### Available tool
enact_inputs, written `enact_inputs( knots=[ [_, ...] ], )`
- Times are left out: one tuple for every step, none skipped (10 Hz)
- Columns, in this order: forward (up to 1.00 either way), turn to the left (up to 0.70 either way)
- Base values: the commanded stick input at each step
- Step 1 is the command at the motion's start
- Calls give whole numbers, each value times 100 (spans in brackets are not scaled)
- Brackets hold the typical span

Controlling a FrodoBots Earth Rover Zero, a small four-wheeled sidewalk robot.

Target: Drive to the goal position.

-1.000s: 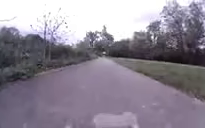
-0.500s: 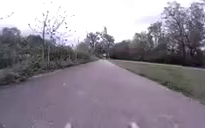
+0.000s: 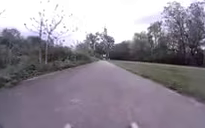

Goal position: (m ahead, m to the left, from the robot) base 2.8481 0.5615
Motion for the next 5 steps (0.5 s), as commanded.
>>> enact_inputs(
  knots=[
    [70,0],
    [70,0],
    [70,0],
    [70,0],
    [70,0]
  ],
)
